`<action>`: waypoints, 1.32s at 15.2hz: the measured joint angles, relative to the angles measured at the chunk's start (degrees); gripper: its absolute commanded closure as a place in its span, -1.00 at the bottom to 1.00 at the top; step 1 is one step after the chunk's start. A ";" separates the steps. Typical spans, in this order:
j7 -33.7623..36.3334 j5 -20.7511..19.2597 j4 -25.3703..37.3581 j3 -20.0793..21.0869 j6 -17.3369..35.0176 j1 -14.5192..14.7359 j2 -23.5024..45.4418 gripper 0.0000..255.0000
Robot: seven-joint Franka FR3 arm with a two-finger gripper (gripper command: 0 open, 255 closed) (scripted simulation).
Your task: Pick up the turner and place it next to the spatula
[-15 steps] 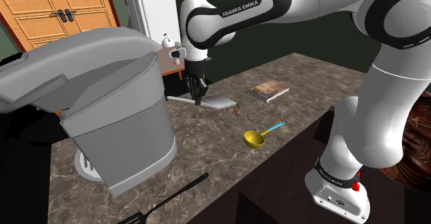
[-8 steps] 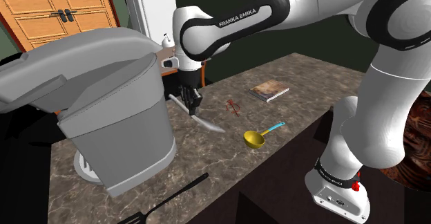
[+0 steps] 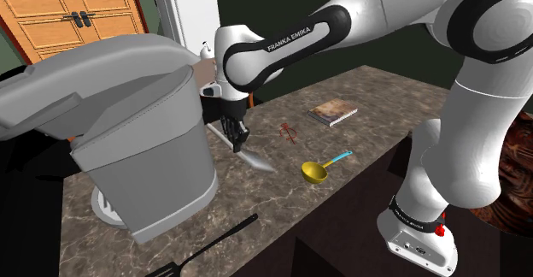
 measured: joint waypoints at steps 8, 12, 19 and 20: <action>-1.25 3.05 -2.49 0.22 5.62 0.20 2.11 1.00; -1.80 4.35 -4.09 0.24 9.46 0.41 2.95 1.00; -2.58 4.74 -3.56 -0.25 10.62 0.83 4.09 1.00; -2.75 4.57 -4.29 -0.29 11.52 0.91 3.67 1.00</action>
